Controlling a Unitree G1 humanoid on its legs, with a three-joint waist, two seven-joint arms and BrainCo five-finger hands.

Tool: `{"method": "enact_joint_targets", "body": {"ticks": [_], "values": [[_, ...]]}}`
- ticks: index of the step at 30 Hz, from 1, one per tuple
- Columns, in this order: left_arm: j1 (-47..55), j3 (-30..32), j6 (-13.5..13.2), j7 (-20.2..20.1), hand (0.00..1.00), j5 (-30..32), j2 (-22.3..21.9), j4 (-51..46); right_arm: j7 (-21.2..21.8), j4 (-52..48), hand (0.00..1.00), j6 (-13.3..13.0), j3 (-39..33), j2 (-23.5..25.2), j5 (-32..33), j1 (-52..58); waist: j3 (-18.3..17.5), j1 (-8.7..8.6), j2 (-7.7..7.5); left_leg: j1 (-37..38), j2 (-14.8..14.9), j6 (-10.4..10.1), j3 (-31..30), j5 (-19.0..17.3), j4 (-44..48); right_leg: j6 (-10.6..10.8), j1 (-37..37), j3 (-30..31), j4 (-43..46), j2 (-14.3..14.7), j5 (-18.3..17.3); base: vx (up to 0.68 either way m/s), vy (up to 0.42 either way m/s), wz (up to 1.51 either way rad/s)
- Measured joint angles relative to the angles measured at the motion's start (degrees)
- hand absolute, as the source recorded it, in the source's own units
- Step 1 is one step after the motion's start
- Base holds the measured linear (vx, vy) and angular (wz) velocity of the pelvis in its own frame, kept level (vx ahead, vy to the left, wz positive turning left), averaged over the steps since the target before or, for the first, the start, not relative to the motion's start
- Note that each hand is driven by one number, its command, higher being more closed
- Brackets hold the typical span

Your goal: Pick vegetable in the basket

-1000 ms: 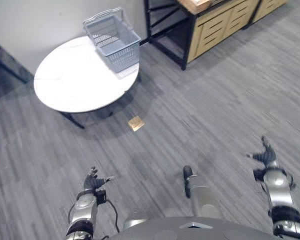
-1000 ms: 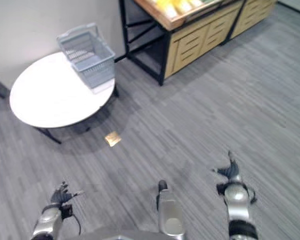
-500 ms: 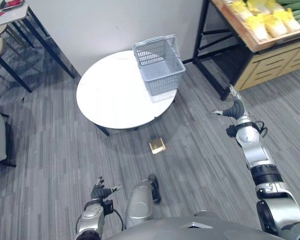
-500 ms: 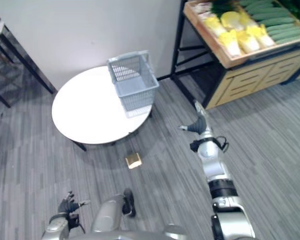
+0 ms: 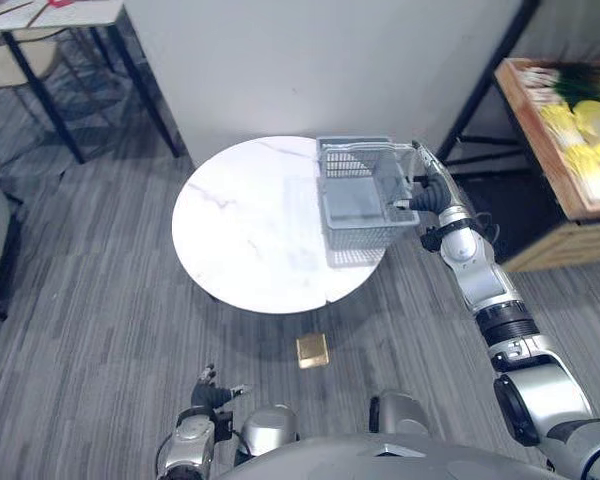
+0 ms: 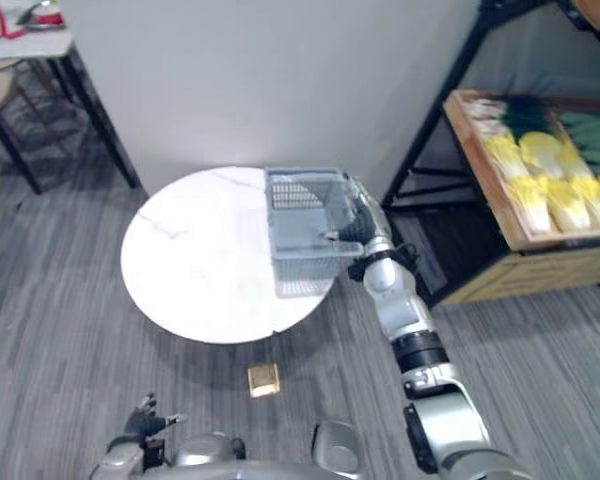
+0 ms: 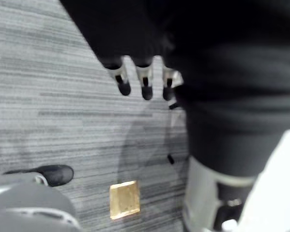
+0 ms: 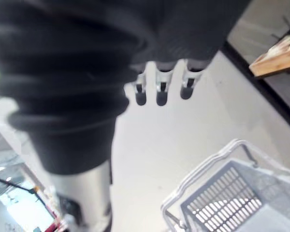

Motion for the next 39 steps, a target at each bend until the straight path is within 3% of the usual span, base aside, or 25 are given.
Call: {"method": "enact_joint_targets", "body": {"ticks": [1, 2, 3, 4, 7, 11, 18, 22, 25, 30, 31, 32, 35, 39], "values": [[0.1, -0.7, 0.0, -0.1, 0.0, 0.1, 0.8, 0.0, 0.0, 0.1, 0.0, 0.0, 0.0, 0.0, 0.0, -0.4, -0.3, 0.01, -0.62, 0.0, 0.7, -2.6, -1.7, -0.9, 0.5, 0.5, 0.6, 1.3, -12.4, 0.5, 4.5, 0.29, -0.309, 0.79], [0.2, -0.9, 0.0, -0.2, 0.0, 0.1, 1.2, 0.0, 0.0, 0.1, 0.0, 0.0, 0.0, 0.1, 0.0, -0.4, -0.5, 0.13, -1.2, 0.0, 0.7, -3.6, -2.2, -1.6, 1.0, 0.8, 0.9, 2.0, -16.3, 0.3, 8.5, 0.31, -0.36, 0.66], [0.3, -1.0, 0.0, -0.4, 0.0, 0.4, 1.3, 0.6, 0.0, 0.3, 0.0, -0.1, 0.0, -0.1, 0.0, -0.5, -0.8, 0.69, -1.64, 0.2, 1.1, -5.8, -3.5, -3.2, 2.0, 2.9, 1.1, 2.3, -18.0, 0.4, 11.8, 0.29, -0.348, 0.44], [1.0, -2.2, -0.2, -0.9, 0.0, 1.3, 0.4, 0.4, 0.0, 2.2, 0.0, -0.1, 0.5, -0.6, 0.0, -2.0, -1.1, 1.08, 1.12, -1.3, 3.8, -6.5, -3.0, -3.2, 3.3, 1.9, 1.3, 1.0, -18.3, 2.5, 11.6, 0.27, -0.322, 0.37], [-0.3, -2.7, -0.9, -1.2, 0.0, 1.6, -0.7, 0.3, 0.0, 6.9, 0.0, 0.0, 1.3, -4.0, 0.0, -8.6, 0.1, 0.71, 4.5, -3.4, 6.8, -7.4, -3.1, -2.3, 2.3, 0.5, 0.8, -1.9, -20.5, 4.7, 11.9, 0.18, -0.234, 0.29], [-2.7, -3.4, -2.4, -1.0, 0.0, 1.6, -0.6, 0.1, -0.4, 15.5, 0.0, 0.2, 2.9, -8.1, 0.1, -22.4, 3.5, 0.43, 4.78, -8.5, 7.5, -8.4, -5.5, -0.4, 0.9, -0.5, -2.5, -5.1, -21.2, 4.6, 12.8, 0.03, -0.106, 0.4], [-5.5, -6.1, -2.6, 1.3, 0.0, -0.9, 1.2, -0.2, -2.4, 25.4, 0.0, 0.0, 5.0, -8.7, 0.1, -35.8, 9.6, 1.17, 4.3, -16.4, 6.8, -9.8, -9.6, 2.1, 0.9, -0.6, -5.0, -8.5, -28.4, 3.6, 18.0, -0.04, -0.031, 0.34], [-7.0, -9.4, -3.8, 2.2, 0.0, -1.1, 1.0, -0.3, -4.3, 30.4, 0.0, 0.1, 5.3, -12.8, 0.1, -42.1, 13.4, 1.31, 5.64, -20.0, 6.8, -10.3, -12.8, 3.4, 0.8, -1.1, -6.1, -11.4, -29.5, 3.2, 19.0, -0.02, -0.022, 0.33], [-9.3, -12.7, -4.7, 2.6, 0.0, -1.0, 1.5, -0.2, -4.7, 35.1, 0.0, 0.3, 6.8, -17.7, 0.2, -46.4, 14.1, 1.47, 6.16, -24.4, 6.4, -10.7, -15.3, 4.7, 0.8, -1.1, -9.2, -13.3, -29.6, 2.6, 19.7, -0.04, -0.018, 0.42], [-14.2, -19.0, -5.5, 2.5, 0.0, -1.1, 2.5, 0.0, -5.9, 40.6, 0.0, -0.1, 11.2, -27.3, 1.3, -52.7, 15.8, 2.17, 9.03, -31.8, 5.3, -11.3, -19.5, 6.9, 0.9, -1.1, -14.9, -16.5, -27.7, 1.3, 19.7, -0.06, -0.012, 0.41], [-15.6, -20.4, -6.0, 2.4, 0.0, -1.2, 3.0, 0.3, -5.2, 42.1, 1.0, -0.2, 12.8, -30.5, 1.9, -56.2, 16.3, 2.25, 10.13, -34.0, 5.0, -11.4, -20.4, 7.7, 0.9, -1.1, -17.1, -17.3, -26.6, 0.7, 19.7, -0.08, -0.01, 0.48], [-16.7, -20.7, -6.2, 2.3, 0.0, -1.6, 3.2, 0.3, -5.2, 43.1, 1.0, -0.2, 14.2, -33.9, 2.2, -58.6, 16.8, 2.6, 11.1, -36.1, 4.4, -11.5, -21.2, 8.5, 0.7, -1.2, -19.7, -17.6, -25.1, 0.1, 19.2, -0.08, -0.008, 0.42], [-16.0, -19.4, -6.2, 1.9, 0.0, -3.3, 3.1, 0.0, -5.1, 39.6, 1.0, 0.2, 17.1, -40.1, -0.7, -61.1, 17.0, 2.47, 11.44, -39.4, 3.0, -11.6, -21.0, 11.4, -2.5, -1.2, -27.9, -17.3, -16.8, -2.9, 15.6, -0.07, -0.042, 0.32], [-12.7, -14.0, -6.1, 1.0, 0.0, -3.2, 0.7, -1.3, -4.9, 34.4, 1.0, 0.9, 22.3, -41.3, -2.2, -62.0, 16.9, 2.01, 11.32, -39.5, 3.1, -12.0, -19.5, 12.6, -4.1, -1.9, -31.6, -16.1, -12.2, -3.7, 13.4, 0.0, -0.084, -0.04]]}}
